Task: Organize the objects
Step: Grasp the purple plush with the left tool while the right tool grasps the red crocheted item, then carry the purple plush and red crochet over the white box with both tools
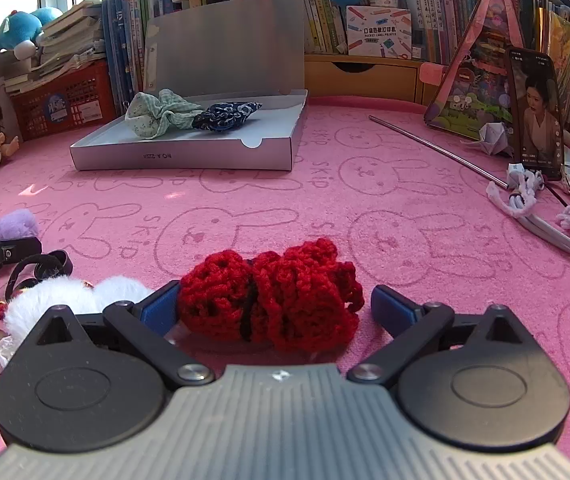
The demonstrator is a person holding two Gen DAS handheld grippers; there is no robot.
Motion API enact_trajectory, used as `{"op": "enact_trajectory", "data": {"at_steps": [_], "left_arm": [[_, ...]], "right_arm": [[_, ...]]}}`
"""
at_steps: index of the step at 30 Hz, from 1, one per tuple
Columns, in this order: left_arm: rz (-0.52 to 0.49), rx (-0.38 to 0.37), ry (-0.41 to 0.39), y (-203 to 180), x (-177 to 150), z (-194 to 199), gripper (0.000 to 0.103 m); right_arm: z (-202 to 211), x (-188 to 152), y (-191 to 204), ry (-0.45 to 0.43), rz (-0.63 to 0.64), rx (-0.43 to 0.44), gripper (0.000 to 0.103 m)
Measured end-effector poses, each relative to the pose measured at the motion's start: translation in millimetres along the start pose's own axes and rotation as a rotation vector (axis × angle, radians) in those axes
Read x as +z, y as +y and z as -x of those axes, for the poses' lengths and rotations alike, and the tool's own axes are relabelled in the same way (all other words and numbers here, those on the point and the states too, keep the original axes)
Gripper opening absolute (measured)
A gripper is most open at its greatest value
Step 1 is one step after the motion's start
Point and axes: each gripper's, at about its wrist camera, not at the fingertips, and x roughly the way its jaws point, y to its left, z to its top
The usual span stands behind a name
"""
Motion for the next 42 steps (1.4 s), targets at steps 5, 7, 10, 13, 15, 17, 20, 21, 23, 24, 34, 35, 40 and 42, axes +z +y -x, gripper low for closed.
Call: {"op": "enact_trajectory", "data": {"at_steps": [5,7,10,13,15,17,20,21,23,24,34,35,40,42], "left_arm": [[0.003,-0.006,-0.01,-1.2,-0.3,4.3,0.087],[0.006,-0.008,-0.012,-1.3,-0.1,5.4,0.081],[0.025,-0.025,-0.01,-0.5,1.1,7.3,0.078],[0.027,-0.046,-0.012,-1.8,1.7,9.0,0.078],[0.021,-0.052,-0.014,-4.3,2.0,10.0,0.078],[0.018,-0.058,-0.017,-6.7,3.1,10.3,0.078],[0.02,-0.062,-0.019,-8.2,5.3,10.6,0.078],[0.021,-0.064,-0.02,-8.6,6.3,10.8,0.078],[0.021,-0.067,-0.024,-9.3,8.7,11.4,0.078],[0.02,-0.068,-0.027,-9.5,9.8,11.5,0.078],[0.016,-0.081,-0.043,-11.7,23.4,11.2,0.078],[0.017,-0.083,-0.044,-11.5,25.0,10.8,0.078],[0.024,-0.095,-0.036,-10.5,34.3,6.9,0.078],[0.028,-0.099,-0.032,-9.4,38.2,5.1,0.078]], "right_arm": [[3.7,-1.8,2.7,-0.008,0.007,0.011,0.094],[4.9,-2.1,3.9,-0.01,0.008,0.016,0.09],[6.5,-2.3,5.6,-0.01,0.002,0.022,0.085],[7.8,-1.9,6.5,-0.011,-0.006,0.034,0.078],[8.7,-1.6,7.1,-0.014,-0.009,0.038,0.076],[9.3,-0.3,6.6,-0.016,-0.021,0.044,0.074],[9.6,3.1,4.0,-0.019,-0.045,0.051,0.073],[10.0,5.0,2.7,-0.024,-0.053,0.051,0.073],[10.9,8.0,1.6,-0.031,-0.057,0.05,0.073],[11.4,9.5,1.4,-0.036,-0.057,0.046,0.073],[12.3,23.7,-0.3,-0.058,-0.065,0.036,0.074],[12.5,25.5,-0.1,-0.061,-0.065,0.035,0.074],[10.8,36.1,1.4,-0.07,-0.057,0.032,0.074],[9.7,41.6,1.7,-0.075,-0.054,0.031,0.074]]}}
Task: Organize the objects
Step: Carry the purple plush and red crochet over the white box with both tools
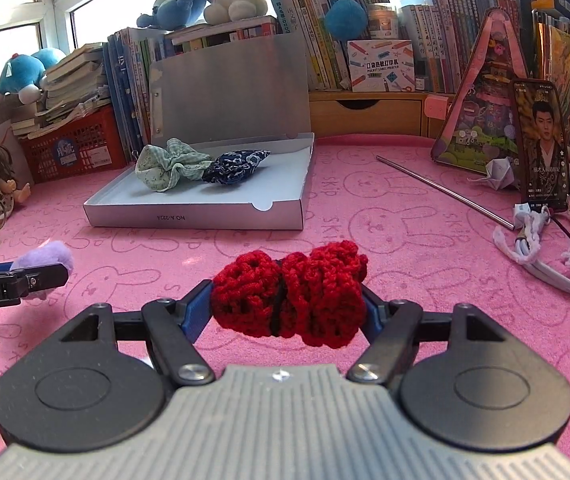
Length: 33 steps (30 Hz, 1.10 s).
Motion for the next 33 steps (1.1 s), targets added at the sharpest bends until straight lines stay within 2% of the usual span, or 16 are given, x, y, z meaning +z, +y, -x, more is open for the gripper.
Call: {"op": "enact_trajectory", "data": {"at_steps": [10,20,33], "left_arm": [[0.035,-0.009,0.007,6.7,21.7,-10.5,0.078],[0.029,-0.007,-0.018,8.9,46.2,-19.3,0.078],[0.036,-0.018,-0.019,14.1,81.3,-45.2,0.078]], "right_arm": [[-10.1,23.2,-1.3,-0.005,-0.015,0.008,0.075],[-21.7,42.7,-2.7,-0.008,-0.035,0.007,0.075],[-47.3,70.7,3.4,0.019,-0.081,0.05,0.075]]}}
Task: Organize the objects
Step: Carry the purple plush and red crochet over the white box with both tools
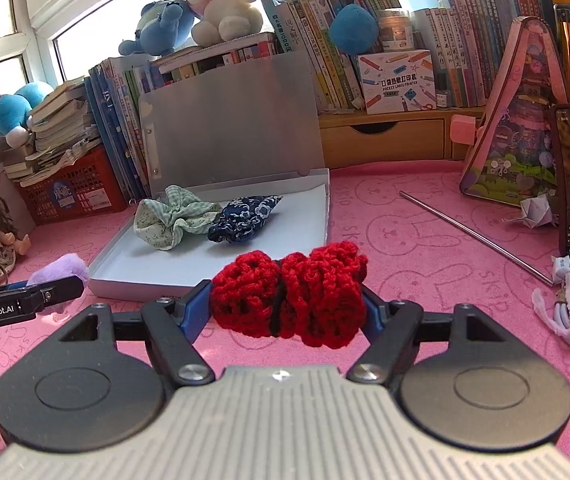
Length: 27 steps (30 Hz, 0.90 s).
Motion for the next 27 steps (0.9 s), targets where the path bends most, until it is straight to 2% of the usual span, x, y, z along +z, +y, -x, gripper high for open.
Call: {"op": "enact_trajectory", "data": {"at_steps": [13,27], "left_arm": [[0.029,-0.004,0.02,7.2,35.5,-48.6,0.078],[0.013,0.025,0.08,4.1,37.7,-105.2,0.078]], "right_arm": [[-46.8,37.3,1.0,0.042,-0.064,0.011,0.076],[-109.1,50.9,7.4,0.121,-0.081,-0.012,0.077]]}}
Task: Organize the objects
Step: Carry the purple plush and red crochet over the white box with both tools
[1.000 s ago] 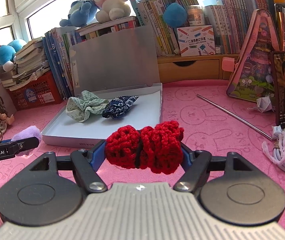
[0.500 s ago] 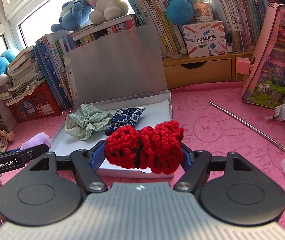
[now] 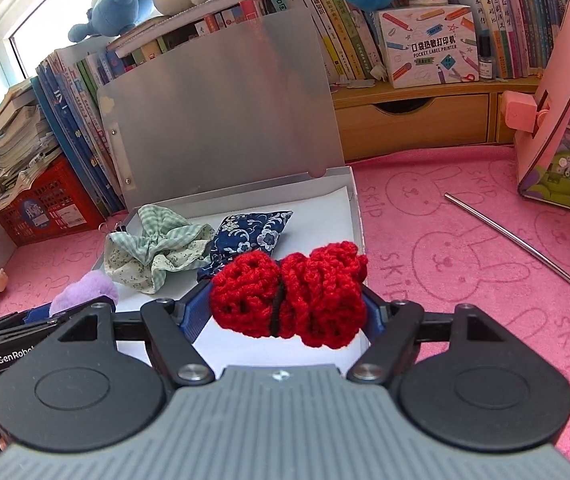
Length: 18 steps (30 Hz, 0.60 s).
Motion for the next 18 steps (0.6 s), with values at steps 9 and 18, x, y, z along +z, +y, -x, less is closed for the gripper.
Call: {"op": "enact_trajectory", "data": {"at_steps": [9,18], "left_arm": [[-0.001,0.025,0.013,4.8,4.3,-23.0,0.078],[-0.002,0.045,0.017,12.6,6.0,-38.5,0.078]], "right_arm": [[-25.6,7.0,1.5,0.02,-0.012,-0.011,0.077],[-43.4,6.6,-1.1,0.042,-0.017,-0.016,0.077]]}}
